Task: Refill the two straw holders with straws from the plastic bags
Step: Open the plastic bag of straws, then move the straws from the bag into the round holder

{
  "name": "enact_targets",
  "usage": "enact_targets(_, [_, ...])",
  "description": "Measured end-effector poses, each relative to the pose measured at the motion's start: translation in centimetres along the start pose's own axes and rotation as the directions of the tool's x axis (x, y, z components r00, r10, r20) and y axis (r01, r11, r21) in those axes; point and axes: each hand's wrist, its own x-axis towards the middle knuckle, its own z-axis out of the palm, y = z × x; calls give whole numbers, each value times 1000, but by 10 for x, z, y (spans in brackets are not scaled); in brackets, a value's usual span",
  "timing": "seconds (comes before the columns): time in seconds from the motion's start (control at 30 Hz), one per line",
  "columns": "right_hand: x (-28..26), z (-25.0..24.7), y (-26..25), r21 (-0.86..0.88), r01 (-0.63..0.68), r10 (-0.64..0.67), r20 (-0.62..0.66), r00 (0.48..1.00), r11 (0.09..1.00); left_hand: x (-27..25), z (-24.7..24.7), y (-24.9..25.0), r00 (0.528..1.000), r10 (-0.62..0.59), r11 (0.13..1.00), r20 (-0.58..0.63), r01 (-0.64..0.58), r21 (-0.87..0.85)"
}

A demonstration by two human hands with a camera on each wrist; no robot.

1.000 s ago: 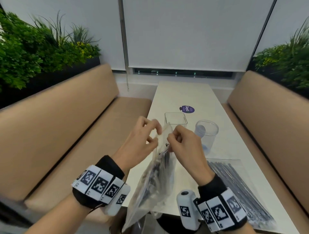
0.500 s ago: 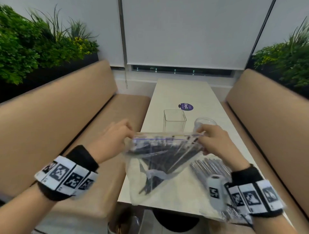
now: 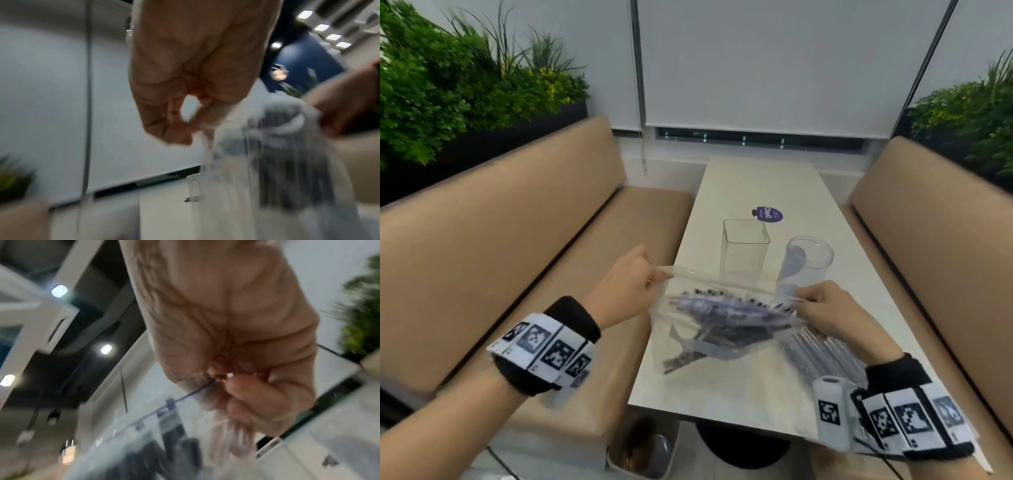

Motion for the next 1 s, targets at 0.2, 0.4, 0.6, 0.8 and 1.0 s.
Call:
enact_targets(0.2, [-2,15,8,85,-29,17,139,990,996,-8,8,10,926,-75,562,371,347,-751])
enact_targets(0.4, [-5,10,14,131,-40,44,-29,999,991,-13,12,-1,887,92,395,453,385,-834])
enact_targets(0.6, [-11,41,-3,337,-14,-19,94,995,942,-16,25,37,914,44,344,403,365,-865])
enact_targets(0.8, [-9,28,13,410,21,-34,24,999,912,-21,21,17,968,10,637,251,188,-748])
enact_targets(1.0, [-8,52,3,778,-27,-15,47,999,627,-13,38,20,981,-96,622,167,190,-759])
